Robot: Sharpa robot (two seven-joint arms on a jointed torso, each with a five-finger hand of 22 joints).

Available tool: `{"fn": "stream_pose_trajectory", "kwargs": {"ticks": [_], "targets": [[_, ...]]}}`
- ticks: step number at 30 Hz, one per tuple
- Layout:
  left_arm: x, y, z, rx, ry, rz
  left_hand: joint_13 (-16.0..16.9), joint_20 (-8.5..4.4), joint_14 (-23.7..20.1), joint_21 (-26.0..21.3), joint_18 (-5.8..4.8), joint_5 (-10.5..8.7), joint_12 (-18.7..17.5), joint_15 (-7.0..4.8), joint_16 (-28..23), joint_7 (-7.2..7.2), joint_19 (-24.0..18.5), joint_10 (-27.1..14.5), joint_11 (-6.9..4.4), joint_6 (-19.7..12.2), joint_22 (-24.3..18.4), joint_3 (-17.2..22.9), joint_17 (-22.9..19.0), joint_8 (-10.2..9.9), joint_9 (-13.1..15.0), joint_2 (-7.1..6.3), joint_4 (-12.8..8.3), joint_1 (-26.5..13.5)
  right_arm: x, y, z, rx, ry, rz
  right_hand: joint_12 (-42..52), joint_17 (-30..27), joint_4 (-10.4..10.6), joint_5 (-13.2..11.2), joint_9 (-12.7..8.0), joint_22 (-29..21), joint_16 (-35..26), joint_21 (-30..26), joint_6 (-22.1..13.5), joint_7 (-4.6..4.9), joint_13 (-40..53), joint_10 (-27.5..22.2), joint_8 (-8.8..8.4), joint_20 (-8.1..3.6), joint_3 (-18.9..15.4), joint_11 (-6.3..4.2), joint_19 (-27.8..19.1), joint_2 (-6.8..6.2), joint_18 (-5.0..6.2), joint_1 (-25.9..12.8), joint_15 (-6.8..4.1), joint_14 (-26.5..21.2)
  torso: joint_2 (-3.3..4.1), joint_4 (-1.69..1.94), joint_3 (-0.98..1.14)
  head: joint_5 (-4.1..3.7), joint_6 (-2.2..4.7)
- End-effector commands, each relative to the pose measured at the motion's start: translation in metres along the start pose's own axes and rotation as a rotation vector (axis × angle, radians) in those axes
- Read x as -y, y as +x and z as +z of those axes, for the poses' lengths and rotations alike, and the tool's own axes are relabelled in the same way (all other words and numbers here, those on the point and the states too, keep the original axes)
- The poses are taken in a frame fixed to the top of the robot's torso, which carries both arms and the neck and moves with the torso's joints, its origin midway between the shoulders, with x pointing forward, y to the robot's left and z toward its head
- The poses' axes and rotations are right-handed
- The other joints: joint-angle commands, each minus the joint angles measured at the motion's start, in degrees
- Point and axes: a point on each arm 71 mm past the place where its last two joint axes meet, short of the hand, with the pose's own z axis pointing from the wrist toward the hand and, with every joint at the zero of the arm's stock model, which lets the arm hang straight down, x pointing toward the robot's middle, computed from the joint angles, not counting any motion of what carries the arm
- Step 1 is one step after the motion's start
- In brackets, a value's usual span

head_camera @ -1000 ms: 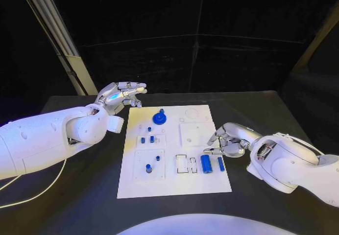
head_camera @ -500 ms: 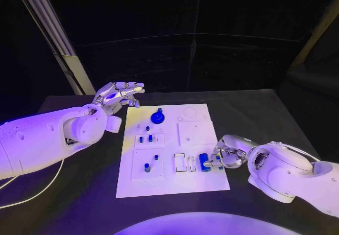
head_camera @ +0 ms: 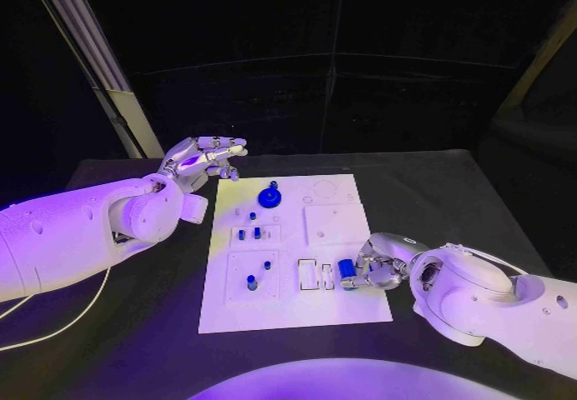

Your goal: Assemble the parts on the task board

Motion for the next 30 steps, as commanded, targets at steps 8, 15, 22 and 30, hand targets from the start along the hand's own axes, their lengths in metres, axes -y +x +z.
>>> {"fn": "stream_pose_trajectory", "kwargs": {"ticks": [8,15,22,30], "targets": [[0.001,0.0,0.001,-0.01,0.001,-0.006,-0.1,0.01,-0.5,-0.2,0.8,0.08,0.4,-0.13,-0.1,0.2,-0.3,-0.5,0.05,-0.2,-0.1,0.0,0.0,0.2,-0.1,0.6,-0.3,0.1,-0.003,0.007,0.008,0.039,0.023,-0.135,0.7,0.2,-0.4,1.1,0.4,8.5,0.4,0.4,-0.8,-0.04,1.2,0.3,0.61,0.32,0.5,-0.12,1.5,2.21,-0.44,1.4,-0.15,2.9,0.02,0.09,-0.05,0.09,-0.2],[0.0,0.0,0.0,-0.01,-0.002,-0.007,-0.1,0.01,-0.5,-0.2,0.8,0.08,0.4,-0.13,-0.1,0.2,-0.3,-0.5,0.05,-0.2,-0.1,0.0,0.0,0.2,-0.1,0.6,-0.3,0.1,-0.008,0.01,0.012,0.016,0.014,-0.229,1.5,0.9,-3.8,2.5,1.6,8.8,0.6,0.5,-1.3,-0.09,3.5,0.5,1.84,0.19,1.4,-0.27,1.7,3.21,-0.51,9.9,-0.28,2.9,-0.03,0.0,-0.1,0.13,-0.17],[0.0,0.0,0.0,-0.012,-0.004,-0.008,-0.1,0.01,-0.5,-0.2,0.8,0.08,0.4,-0.13,-0.1,0.2,-0.3,-0.5,0.05,-0.2,-0.1,0.0,0.0,0.2,-0.1,0.6,-0.3,0.1,-0.012,0.008,0.009,0.057,-0.001,-0.186,2.3,1.6,-5.6,5.0,2.4,9.5,1.0,0.8,-0.6,-0.36,5.0,1.1,2.47,-0.05,4.4,-0.67,2.1,5.0,-0.67,14.2,-0.55,3.1,-0.06,-0.02,-0.06,0.13,-0.12],[0.0,-0.001,0.0,-0.011,-0.006,-0.007,-0.1,0.02,-0.5,-0.2,0.81,0.08,0.4,-0.13,-0.1,0.19,-0.3,-0.6,0.05,-0.2,-0.1,-0.1,-0.1,0.2,-0.1,0.61,-0.3,0.1,-0.012,0.004,0.0,0.075,0.009,0.084,3.9,2.9,-1.7,11.1,3.4,10.6,1.7,1.5,0.7,-1.02,7.2,2.5,2.81,-0.42,5.5,-1.16,2.9,4.31,-0.97,10.5,-0.95,3.3,-0.07,-0.06,-0.05,0.05,-0.02]]}}
